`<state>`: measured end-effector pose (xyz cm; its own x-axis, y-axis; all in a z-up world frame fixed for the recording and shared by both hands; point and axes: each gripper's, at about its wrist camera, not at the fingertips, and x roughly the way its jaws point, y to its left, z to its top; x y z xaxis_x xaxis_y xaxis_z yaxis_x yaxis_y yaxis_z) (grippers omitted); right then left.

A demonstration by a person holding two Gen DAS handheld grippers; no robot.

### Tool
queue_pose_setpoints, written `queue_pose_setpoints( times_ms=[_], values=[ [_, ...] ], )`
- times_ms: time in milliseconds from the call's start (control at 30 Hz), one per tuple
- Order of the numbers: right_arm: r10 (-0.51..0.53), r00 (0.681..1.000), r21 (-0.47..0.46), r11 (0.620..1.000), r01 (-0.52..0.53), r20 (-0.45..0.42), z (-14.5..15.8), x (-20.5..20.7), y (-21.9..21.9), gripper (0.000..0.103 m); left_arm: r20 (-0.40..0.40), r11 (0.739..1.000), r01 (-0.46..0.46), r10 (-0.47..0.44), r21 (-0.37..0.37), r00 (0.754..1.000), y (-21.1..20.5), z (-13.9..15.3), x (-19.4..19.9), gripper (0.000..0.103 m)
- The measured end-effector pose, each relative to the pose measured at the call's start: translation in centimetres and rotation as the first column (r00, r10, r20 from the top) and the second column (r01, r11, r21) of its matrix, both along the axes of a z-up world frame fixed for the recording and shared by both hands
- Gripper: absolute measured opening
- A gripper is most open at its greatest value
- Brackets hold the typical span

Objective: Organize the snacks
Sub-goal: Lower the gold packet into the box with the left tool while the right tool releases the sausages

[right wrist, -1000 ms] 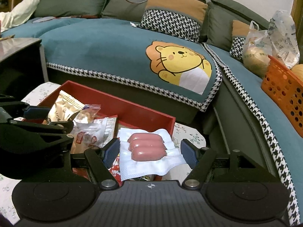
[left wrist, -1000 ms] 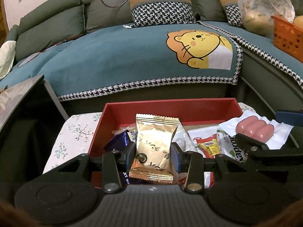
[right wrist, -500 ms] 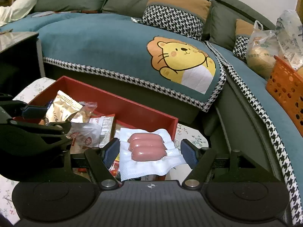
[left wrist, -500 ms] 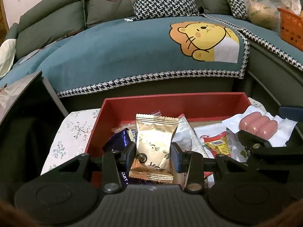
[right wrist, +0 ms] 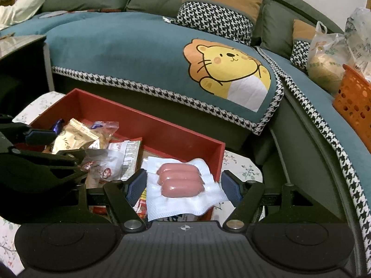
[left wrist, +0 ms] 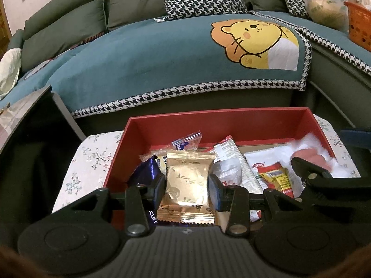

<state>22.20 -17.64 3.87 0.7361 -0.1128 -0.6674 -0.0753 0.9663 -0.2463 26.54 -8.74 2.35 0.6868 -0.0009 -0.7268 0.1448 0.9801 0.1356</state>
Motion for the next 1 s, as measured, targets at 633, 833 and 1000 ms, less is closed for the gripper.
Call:
queue_pose_setpoints(
  times_ms=[633,833,1000],
  values=[
    [-0.010,1.000,-0.018,1.000,0.011,0.019,1.4,-1.3,0.1,0.076,0.034,1.000,-0.001,0.001,0.014,0.999,0.5,2.0,-1.7,0.101],
    [-0.022,0.999,-0.014,1.000,0.022,0.030,2.3,-2.7,-0.4,0.081,0.058,1.000,-0.002,0.001,0.004,0.998,1.0,3.2,-3.4,0.103],
    [-0.040,0.999,0.007,0.999,0.039,0.035,2.9,-4.1,-0.9,0.082,0.084,1.000,-0.005,0.004,0.009,0.996,1.4,4.0,-5.2,0.103]
  ],
)
